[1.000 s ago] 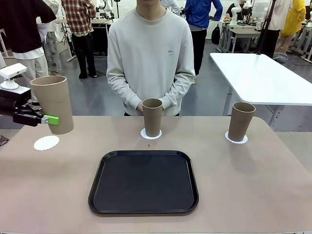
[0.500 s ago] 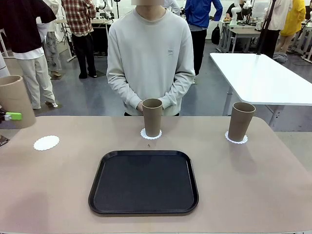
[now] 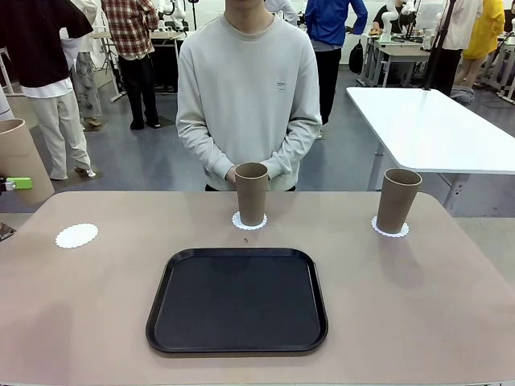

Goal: Place coasters on the table and set cups on them.
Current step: Take one Reusable plastic cup from the Flat Tray and place it on a coaster set by the human.

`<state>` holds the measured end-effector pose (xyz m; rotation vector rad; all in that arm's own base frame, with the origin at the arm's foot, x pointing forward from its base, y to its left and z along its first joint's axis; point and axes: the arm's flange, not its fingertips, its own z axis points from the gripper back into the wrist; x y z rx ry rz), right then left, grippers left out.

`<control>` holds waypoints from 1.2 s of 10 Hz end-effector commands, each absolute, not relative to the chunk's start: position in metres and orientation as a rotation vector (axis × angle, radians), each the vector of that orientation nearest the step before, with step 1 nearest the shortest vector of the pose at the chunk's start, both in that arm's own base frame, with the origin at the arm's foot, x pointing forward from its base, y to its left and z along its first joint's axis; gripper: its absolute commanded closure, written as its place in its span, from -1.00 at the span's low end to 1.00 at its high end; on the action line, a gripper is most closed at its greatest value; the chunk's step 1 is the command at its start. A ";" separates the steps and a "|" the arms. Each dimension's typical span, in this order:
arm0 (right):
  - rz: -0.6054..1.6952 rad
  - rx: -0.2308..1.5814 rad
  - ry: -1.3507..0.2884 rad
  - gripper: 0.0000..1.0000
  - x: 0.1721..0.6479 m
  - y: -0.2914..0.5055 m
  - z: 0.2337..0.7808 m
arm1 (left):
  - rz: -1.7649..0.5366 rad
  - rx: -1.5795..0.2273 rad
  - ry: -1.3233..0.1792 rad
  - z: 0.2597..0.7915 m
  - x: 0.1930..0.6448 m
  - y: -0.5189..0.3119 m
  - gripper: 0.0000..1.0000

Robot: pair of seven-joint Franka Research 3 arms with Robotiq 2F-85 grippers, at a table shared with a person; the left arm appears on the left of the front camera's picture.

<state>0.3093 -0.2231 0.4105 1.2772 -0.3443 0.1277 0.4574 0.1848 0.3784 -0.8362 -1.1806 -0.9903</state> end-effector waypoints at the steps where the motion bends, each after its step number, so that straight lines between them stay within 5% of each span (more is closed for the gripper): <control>1: 0.130 1.285 -0.348 -1.00 0.308 -0.222 0.409 | -0.986 -0.830 -1.176 0.380 0.455 0.190 -0.64; 5: 0.130 1.285 -0.348 -1.00 0.308 -0.222 0.409 | -0.985 -0.833 -1.181 0.378 0.456 0.188 -0.64; 7: 0.130 1.285 -0.348 -1.00 0.308 -0.222 0.409 | -0.908 -0.871 -1.164 0.334 0.502 0.192 -0.64; 12: 0.130 1.285 -0.348 -1.00 0.308 -0.222 0.409 | -0.939 -0.870 -1.135 0.272 0.534 0.184 -0.64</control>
